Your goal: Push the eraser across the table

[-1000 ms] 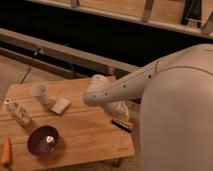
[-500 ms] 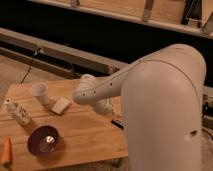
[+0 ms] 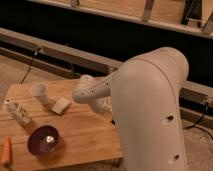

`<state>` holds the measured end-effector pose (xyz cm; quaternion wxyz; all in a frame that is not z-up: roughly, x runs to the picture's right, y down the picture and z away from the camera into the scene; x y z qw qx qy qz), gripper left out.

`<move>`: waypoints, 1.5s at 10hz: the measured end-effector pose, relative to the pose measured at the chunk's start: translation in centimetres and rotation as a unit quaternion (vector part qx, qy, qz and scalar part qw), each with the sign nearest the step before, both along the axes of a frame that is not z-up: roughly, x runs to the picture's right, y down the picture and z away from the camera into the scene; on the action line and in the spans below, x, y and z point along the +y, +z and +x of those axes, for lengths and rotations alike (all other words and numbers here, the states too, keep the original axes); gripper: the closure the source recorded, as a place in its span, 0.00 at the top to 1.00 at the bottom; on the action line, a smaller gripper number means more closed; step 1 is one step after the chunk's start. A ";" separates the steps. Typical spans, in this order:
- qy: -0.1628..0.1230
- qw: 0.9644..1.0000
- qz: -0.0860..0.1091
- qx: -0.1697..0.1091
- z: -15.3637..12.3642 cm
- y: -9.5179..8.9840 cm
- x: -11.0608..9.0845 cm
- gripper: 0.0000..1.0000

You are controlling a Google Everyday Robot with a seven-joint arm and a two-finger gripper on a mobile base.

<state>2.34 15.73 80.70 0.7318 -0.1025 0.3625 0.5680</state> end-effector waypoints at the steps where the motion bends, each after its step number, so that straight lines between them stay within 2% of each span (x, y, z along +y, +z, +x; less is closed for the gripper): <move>1: 0.001 1.000 -0.005 -0.002 0.0 0.5 0.4 0.00; 4: 0.002 1.000 -0.021 -0.006 0.3 1.8 1.3 0.00; 8: 0.000 0.999 -0.039 -0.011 0.4 2.5 2.5 0.00; 15: -0.006 0.999 -0.048 -0.024 -0.5 3.5 2.5 0.00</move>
